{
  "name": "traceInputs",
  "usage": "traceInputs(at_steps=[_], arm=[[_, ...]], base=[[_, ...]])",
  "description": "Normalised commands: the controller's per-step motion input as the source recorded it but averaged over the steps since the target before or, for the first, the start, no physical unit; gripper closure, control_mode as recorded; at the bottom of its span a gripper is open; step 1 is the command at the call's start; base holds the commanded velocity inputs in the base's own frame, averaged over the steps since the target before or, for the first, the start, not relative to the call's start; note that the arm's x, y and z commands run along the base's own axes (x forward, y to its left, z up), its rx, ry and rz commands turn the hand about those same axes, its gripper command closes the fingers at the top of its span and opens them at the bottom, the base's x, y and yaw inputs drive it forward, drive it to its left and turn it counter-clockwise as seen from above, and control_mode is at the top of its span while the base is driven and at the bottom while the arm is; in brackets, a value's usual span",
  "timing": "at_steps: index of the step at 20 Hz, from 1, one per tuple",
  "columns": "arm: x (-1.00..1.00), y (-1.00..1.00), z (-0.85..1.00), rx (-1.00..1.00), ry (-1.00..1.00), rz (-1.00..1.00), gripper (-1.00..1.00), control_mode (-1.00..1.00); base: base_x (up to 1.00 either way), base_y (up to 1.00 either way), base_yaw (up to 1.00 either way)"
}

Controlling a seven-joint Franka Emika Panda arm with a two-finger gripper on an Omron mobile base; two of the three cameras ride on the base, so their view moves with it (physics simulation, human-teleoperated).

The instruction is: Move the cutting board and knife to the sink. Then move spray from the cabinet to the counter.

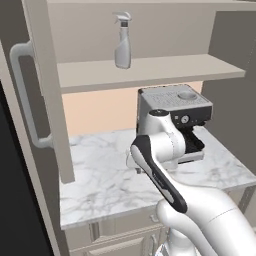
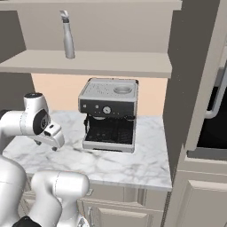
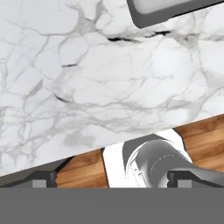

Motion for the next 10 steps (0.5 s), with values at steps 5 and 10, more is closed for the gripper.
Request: traceInputs(at_steps=[5,10], arm=[[0.00,0.00,0.00,0.00,0.00,0.00,-1.00,1.00],[-0.02,0.00,0.12,0.00,-0.13,0.08,-1.00,-1.00]], base=[[-0.01,0.00,0.14],[-0.02,0.00,0.09]])
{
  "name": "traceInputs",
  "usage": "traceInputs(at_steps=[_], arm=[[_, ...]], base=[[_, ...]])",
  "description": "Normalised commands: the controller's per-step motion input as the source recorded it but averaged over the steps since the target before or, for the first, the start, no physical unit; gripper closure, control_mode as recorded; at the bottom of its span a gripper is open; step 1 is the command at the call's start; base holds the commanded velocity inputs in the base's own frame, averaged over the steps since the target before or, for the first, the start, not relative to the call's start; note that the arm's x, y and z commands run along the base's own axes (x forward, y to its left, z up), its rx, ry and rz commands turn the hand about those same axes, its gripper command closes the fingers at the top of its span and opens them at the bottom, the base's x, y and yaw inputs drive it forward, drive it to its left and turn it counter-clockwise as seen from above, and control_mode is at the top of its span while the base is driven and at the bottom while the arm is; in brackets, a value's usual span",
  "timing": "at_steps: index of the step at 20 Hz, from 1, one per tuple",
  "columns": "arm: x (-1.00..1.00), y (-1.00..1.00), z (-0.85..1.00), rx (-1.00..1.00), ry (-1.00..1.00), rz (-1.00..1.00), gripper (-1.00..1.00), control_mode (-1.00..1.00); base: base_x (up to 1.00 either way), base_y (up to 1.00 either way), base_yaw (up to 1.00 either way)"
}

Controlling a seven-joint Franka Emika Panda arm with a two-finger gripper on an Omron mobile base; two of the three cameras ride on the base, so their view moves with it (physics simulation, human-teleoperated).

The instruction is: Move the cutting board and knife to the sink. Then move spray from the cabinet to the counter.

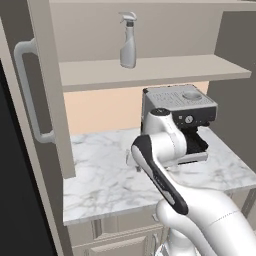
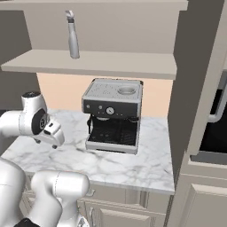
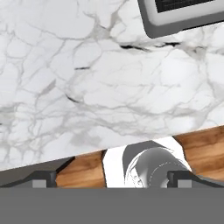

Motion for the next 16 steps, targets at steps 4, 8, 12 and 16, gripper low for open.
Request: traceInputs(at_steps=[4,8,12,16], arm=[[-0.02,-0.02,0.33,0.00,-0.44,0.21,-1.00,-1.00],[-0.04,-0.12,0.42,0.00,-0.46,0.19,-1.00,-1.00],[0.00,-0.15,0.53,0.00,-0.19,0.18,-1.00,-1.00],[-0.01,-0.22,0.53,0.00,-0.09,0.13,-1.00,-1.00]], base=[[0.00,0.00,0.00],[0.00,0.00,0.00],[0.00,0.00,0.00],[0.00,0.00,0.00]])
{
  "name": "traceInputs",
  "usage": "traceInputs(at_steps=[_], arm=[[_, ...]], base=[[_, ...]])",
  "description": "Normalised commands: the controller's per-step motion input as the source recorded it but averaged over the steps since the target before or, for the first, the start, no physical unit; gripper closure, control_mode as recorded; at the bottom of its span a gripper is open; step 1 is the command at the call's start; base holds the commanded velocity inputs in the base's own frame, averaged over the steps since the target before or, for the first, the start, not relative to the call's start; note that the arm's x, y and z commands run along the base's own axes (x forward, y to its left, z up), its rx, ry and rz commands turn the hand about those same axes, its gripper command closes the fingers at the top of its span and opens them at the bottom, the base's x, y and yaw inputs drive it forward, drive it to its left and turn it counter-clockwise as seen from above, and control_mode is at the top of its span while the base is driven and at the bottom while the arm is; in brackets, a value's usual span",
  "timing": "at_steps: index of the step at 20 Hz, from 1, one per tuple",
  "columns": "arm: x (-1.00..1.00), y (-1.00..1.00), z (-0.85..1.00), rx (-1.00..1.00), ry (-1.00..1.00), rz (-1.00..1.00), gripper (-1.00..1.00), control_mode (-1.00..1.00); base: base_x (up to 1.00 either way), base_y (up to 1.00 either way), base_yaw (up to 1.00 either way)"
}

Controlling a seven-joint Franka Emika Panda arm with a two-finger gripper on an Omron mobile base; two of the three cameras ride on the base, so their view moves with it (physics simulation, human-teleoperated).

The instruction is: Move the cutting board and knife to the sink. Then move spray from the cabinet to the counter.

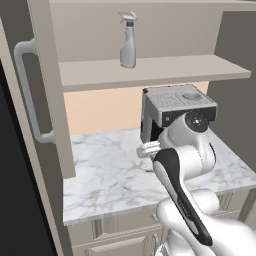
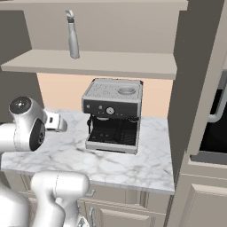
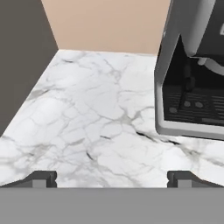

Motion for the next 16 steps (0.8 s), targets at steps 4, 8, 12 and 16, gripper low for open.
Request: traceInputs(at_steps=[4,8,12,16], arm=[[0.00,-0.16,0.54,0.00,-0.07,0.09,-1.00,-1.00],[0.00,-0.08,0.60,0.00,-0.04,0.03,-1.00,-1.00],[-0.02,-0.09,0.55,0.00,-0.01,0.03,-1.00,-1.00],[-0.04,-0.02,0.44,0.00,0.00,0.03,-1.00,-1.00]], base=[[0.00,0.00,0.00],[0.00,0.00,0.00],[0.00,0.00,0.00],[0.00,0.00,0.00]])
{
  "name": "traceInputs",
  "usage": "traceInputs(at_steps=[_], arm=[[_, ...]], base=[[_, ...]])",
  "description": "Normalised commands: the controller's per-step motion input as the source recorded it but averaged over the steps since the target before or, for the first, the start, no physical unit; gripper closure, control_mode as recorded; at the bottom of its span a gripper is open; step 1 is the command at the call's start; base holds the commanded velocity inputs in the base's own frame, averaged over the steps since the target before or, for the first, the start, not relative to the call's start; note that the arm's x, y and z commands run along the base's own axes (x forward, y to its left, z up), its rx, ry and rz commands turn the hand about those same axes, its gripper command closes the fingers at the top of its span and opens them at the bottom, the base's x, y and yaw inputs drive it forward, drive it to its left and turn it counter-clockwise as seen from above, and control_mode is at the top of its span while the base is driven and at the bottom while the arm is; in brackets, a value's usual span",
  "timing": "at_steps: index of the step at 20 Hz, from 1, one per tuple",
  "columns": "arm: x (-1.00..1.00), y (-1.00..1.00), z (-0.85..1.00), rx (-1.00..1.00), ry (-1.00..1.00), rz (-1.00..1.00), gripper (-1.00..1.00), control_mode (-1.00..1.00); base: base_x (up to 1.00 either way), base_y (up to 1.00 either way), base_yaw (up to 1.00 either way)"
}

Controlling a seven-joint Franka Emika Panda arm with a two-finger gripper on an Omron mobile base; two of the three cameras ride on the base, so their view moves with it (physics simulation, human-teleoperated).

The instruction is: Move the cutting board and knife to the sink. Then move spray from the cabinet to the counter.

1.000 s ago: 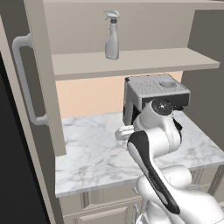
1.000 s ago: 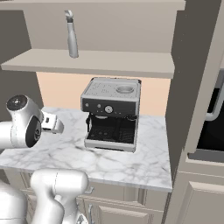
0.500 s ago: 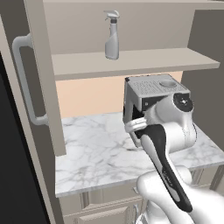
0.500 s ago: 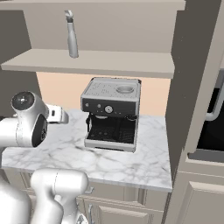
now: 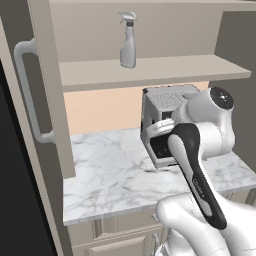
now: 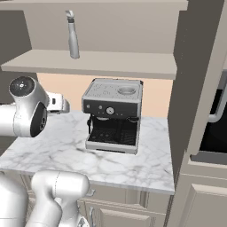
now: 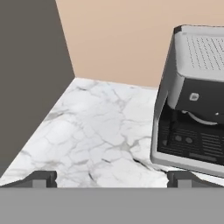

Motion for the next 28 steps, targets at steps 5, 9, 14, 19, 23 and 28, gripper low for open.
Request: traceInputs(at_steps=[5,9,14,19,23,28], arm=[[-0.02,-0.10,0.49,0.00,0.00,0.02,-1.00,-1.00],[-0.01,-0.09,0.36,0.00,0.00,0.06,-1.00,-1.00],[0.05,-0.06,0.33,0.00,-0.12,0.05,-1.00,-1.00],[0.13,-0.06,0.47,0.00,-0.04,0.01,-1.00,-1.00],[0.23,-0.07,0.49,0.00,-0.05,0.00,-1.00,-1.00],[0.27,-0.08,0.32,0.02,-0.14,0.01,-1.00,-1.00]], base=[[0.00,0.00,0.00],[0.00,0.00,0.00],[0.00,0.00,0.00],[0.00,0.00,0.00],[0.00,0.00,0.00],[0.00,0.00,0.00]])
